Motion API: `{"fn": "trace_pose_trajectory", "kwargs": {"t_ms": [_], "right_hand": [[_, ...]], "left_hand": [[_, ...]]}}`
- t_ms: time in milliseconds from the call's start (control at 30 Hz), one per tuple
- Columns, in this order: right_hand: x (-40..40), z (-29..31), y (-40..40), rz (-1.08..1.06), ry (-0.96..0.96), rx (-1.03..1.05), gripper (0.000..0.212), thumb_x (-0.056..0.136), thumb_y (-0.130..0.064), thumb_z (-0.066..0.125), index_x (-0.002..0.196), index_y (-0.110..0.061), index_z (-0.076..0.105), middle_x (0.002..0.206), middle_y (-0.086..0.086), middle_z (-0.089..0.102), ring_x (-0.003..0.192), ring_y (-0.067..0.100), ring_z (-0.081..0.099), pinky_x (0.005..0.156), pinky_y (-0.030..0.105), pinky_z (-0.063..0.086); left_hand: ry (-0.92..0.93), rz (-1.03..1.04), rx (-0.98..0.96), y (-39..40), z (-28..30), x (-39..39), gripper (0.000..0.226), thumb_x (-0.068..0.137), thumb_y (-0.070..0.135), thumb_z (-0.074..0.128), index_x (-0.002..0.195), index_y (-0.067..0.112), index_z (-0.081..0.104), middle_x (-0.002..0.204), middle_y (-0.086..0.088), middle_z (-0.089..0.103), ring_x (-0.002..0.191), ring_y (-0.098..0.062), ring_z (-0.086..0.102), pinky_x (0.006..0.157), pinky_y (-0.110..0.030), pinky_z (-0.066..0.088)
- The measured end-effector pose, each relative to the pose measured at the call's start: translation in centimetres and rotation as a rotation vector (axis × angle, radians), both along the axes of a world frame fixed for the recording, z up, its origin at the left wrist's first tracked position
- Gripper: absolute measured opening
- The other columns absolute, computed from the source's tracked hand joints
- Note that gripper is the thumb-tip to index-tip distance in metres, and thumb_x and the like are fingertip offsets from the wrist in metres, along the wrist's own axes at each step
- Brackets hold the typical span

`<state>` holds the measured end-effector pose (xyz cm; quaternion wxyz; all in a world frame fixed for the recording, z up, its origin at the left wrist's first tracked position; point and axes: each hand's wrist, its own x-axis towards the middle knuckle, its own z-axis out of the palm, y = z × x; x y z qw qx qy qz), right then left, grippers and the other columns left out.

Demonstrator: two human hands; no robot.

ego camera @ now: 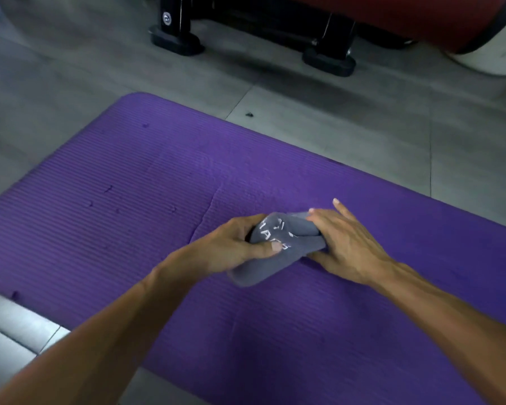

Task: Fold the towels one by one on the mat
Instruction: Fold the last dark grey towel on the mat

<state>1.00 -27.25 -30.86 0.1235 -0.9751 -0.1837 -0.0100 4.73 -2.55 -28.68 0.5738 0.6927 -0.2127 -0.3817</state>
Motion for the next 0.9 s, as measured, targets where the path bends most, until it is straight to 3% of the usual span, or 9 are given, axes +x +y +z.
{"fn": "trace_pose_trajectory", "kwargs": {"t_ms": [33,100,167,233,333,467,567,700,900], "right_hand": [[0.2,1.1,0.5,0.009,0.032,0.016,0.029,0.079,-0.037,0.062,0.099,-0.018,0.055,0.094,-0.007,0.061,0.095,0.021,0.059,0.096,0.041,0.044],[0.2,2.6,1.3,-0.015,0.067,-0.003,0.025,0.075,-0.045,0.051,0.084,-0.023,0.046,0.077,-0.010,0.052,0.074,0.022,0.055,0.067,0.034,0.038],[-0.1,3.6,1.9,-0.105,0.097,0.017,0.027,0.074,-0.047,0.054,0.077,-0.026,0.036,0.070,-0.010,0.047,0.064,0.019,0.046,0.060,0.032,0.029],[-0.5,4.0,2.4,-0.238,0.120,0.037,0.033,0.077,-0.046,0.060,0.076,-0.025,0.034,0.069,-0.009,0.044,0.062,0.018,0.042,0.058,0.031,0.029],[-1.3,4.3,3.3,-0.360,0.094,-0.015,0.035,0.081,-0.047,0.060,0.079,-0.022,0.036,0.071,-0.009,0.044,0.069,0.027,0.054,0.059,0.033,0.033],[-2.5,5.1,4.1,-0.469,0.095,-0.036,0.035,0.085,-0.047,0.057,0.085,-0.019,0.036,0.086,0.003,0.061,0.084,0.034,0.062,0.061,0.033,0.031],[-3.3,7.5,4.1,-0.530,0.127,-0.010,0.038,0.084,-0.048,0.059,0.087,-0.018,0.036,0.094,0.007,0.065,0.089,0.037,0.061,0.063,0.035,0.035],[-5.3,12.8,4.2,-0.626,0.154,0.014,0.040,0.083,-0.049,0.061,0.090,-0.017,0.037,0.096,0.008,0.064,0.090,0.037,0.061,0.065,0.036,0.036],[-9.5,26.0,4.5,-0.782,0.156,0.089,0.041,0.084,-0.048,0.062,0.090,-0.018,0.035,0.093,0.007,0.062,0.086,0.035,0.061,0.064,0.034,0.036]], "left_hand": [[0.042,0.011,-0.010,0.6,0.1,0.3,0.039,0.090,0.028,0.067,0.128,0.021,0.058,0.122,0.002,0.067,0.117,-0.014,0.060,0.102,-0.035,0.046],[0.026,0.105,0.019,1.3,0.2,0.8,0.048,0.079,0.046,0.071,0.121,0.022,0.062,0.116,0.001,0.069,0.112,-0.016,0.063,0.099,-0.042,0.048],[-0.102,0.282,0.124,1.5,0.4,0.9,0.050,0.071,0.062,0.067,0.105,0.025,0.066,0.101,0.005,0.072,0.096,-0.011,0.068,0.088,-0.040,0.054],[-0.256,0.431,0.300,1.5,0.4,0.9,0.044,0.078,0.064,0.062,0.096,0.024,0.066,0.091,0.008,0.071,0.087,-0.008,0.067,0.083,-0.038,0.055],[-0.363,0.523,0.491,1.2,0.3,0.2,0.027,0.086,0.047,0.063,0.098,0.023,0.063,0.089,0.009,0.067,0.087,-0.012,0.065,0.085,-0.038,0.053],[-0.488,0.392,0.677,1.2,0.6,-1.5,0.026,0.085,0.041,0.063,0.106,0.027,0.058,0.090,0.011,0.067,0.090,-0.015,0.065,0.082,-0.034,0.051],[-0.570,0.270,0.699,1.4,2.2,-2.8,0.031,0.085,0.039,0.063,0.113,0.027,0.058,0.102,0.007,0.067,0.097,-0.018,0.064,0.083,-0.036,0.051],[-0.664,0.138,0.730,0.8,7.3,-4.3,0.027,0.087,0.038,0.061,0.111,0.026,0.060,0.107,0.005,0.067,0.101,-0.021,0.063,0.080,-0.035,0.049],[-0.787,-0.019,0.745,-1.0,20.9,-6.9,0.029,0.087,0.040,0.057,0.110,0.023,0.060,0.106,0.002,0.067,0.097,-0.025,0.065,0.078,-0.036,0.050]]}}
